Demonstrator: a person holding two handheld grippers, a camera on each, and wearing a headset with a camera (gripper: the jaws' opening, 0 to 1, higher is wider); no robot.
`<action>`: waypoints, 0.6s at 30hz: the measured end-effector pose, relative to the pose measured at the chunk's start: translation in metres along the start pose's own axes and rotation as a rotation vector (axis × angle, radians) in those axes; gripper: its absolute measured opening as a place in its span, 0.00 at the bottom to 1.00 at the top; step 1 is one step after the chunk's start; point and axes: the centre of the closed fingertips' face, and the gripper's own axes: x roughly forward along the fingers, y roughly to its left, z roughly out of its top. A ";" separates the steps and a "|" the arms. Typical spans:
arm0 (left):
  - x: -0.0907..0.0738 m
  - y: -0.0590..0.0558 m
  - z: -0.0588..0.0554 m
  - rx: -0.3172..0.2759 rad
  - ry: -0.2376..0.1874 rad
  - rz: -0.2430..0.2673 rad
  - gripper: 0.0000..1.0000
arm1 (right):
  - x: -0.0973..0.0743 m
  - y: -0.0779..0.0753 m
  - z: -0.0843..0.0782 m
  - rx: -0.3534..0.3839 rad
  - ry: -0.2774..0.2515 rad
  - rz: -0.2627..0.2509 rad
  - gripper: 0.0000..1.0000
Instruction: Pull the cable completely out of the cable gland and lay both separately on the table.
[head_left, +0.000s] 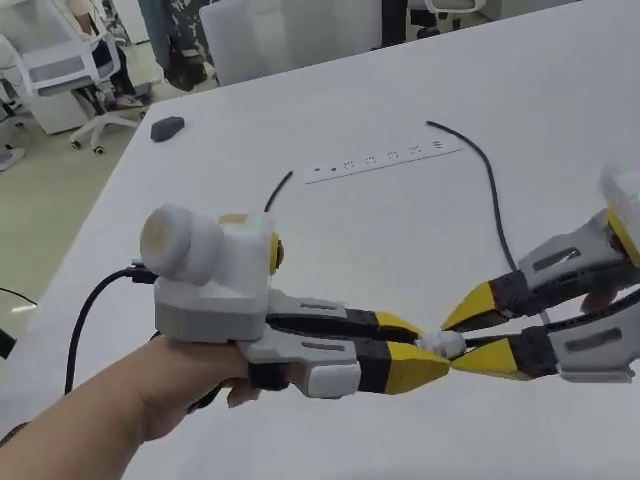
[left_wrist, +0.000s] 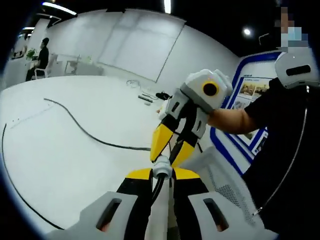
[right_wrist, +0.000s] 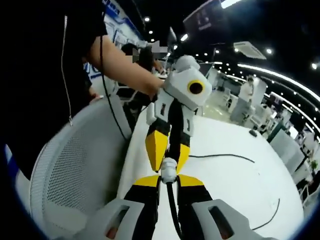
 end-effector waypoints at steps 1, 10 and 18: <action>0.000 0.001 0.000 0.057 0.001 0.009 0.15 | 0.001 0.000 0.000 -0.004 0.001 0.001 0.08; -0.001 0.007 -0.004 0.101 0.025 0.066 0.14 | -0.002 -0.007 -0.018 -0.007 0.119 -0.035 0.01; 0.006 0.004 -0.005 0.147 0.047 0.071 0.14 | 0.004 -0.005 -0.027 0.023 0.156 -0.026 0.00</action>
